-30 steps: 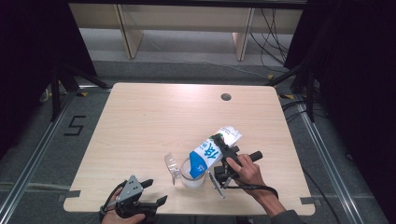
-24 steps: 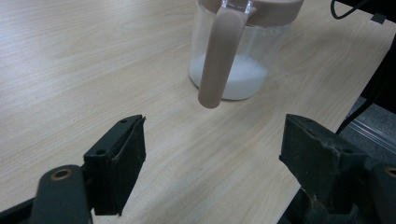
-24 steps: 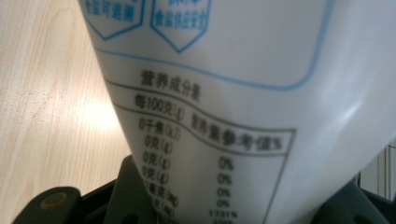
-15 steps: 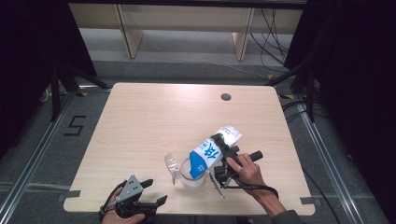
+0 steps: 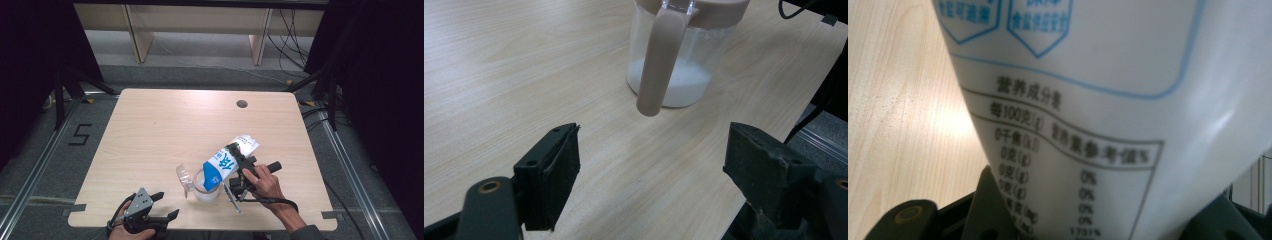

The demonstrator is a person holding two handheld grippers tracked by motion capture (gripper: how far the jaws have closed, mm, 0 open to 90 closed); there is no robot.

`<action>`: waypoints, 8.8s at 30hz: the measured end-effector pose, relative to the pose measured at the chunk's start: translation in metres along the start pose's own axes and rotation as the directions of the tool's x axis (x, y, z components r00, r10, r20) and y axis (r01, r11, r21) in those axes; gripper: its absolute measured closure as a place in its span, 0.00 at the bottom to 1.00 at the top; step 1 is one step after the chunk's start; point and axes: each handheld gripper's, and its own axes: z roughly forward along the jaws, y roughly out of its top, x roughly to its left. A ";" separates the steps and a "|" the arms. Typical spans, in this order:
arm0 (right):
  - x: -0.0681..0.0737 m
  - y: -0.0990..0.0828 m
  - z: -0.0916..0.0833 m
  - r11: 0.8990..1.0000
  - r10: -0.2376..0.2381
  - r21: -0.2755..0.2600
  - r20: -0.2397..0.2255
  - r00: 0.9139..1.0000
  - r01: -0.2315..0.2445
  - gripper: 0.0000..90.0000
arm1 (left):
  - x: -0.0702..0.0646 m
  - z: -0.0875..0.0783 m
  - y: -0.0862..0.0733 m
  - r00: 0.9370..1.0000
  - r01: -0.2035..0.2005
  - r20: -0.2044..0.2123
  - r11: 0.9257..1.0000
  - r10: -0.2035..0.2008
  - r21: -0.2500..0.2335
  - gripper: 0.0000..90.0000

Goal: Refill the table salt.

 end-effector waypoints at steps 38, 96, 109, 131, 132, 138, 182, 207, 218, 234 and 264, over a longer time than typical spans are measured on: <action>-0.004 0.000 0.000 0.999 -0.039 0.008 -0.007 0.999 0.039 0.67 | 0.000 0.000 0.000 1.000 0.000 0.001 1.000 0.000 0.001 0.24; -0.006 0.002 0.001 0.998 -0.068 -0.013 0.023 0.997 0.068 0.70 | 0.000 -0.001 0.000 1.000 -0.002 -0.007 1.000 0.002 0.000 0.24; -0.006 0.002 0.000 0.998 -0.064 0.003 0.010 0.998 0.064 0.70 | 0.000 -0.001 0.001 1.000 0.001 -0.011 1.000 -0.001 0.003 0.24; -0.006 0.002 -0.001 0.998 -0.063 0.005 0.008 0.998 0.063 0.71 | -0.001 -0.001 0.001 1.000 0.005 -0.009 1.000 -0.005 -0.003 0.24; -0.006 0.002 -0.001 0.997 -0.075 0.004 0.005 0.997 0.075 0.71 | -0.001 -0.001 0.001 1.000 0.005 -0.009 1.000 -0.005 -0.003 0.24; -0.008 0.001 0.000 0.996 -0.094 -0.006 0.009 0.996 0.094 0.71 | 0.000 -0.001 0.001 1.000 0.003 -0.010 1.000 -0.003 -0.001 0.24; -0.007 0.002 -0.001 0.997 -0.072 -0.001 0.009 0.997 0.072 0.72 | 0.000 0.000 0.000 1.000 0.011 -0.006 1.000 -0.011 -0.007 0.24; -0.007 0.002 -0.001 0.996 -0.085 0.008 0.009 0.996 0.084 0.73 | 0.000 -0.001 0.001 1.000 0.002 -0.008 1.000 -0.002 -0.001 0.24; -0.006 0.002 -0.001 0.996 -0.086 0.006 0.007 0.996 0.086 0.74 | 0.000 -0.001 0.001 1.000 0.007 -0.012 1.000 -0.007 -0.003 0.24; -0.007 0.002 -0.001 0.996 -0.087 0.009 0.006 0.996 0.087 0.75 | 0.000 -0.002 0.001 1.000 0.000 -0.013 1.000 0.000 0.002 0.24; -0.008 0.004 0.000 0.992 -0.124 -0.016 0.023 0.992 0.124 0.76 | 0.001 -0.001 0.001 1.000 0.000 -0.006 1.000 0.000 -0.002 0.24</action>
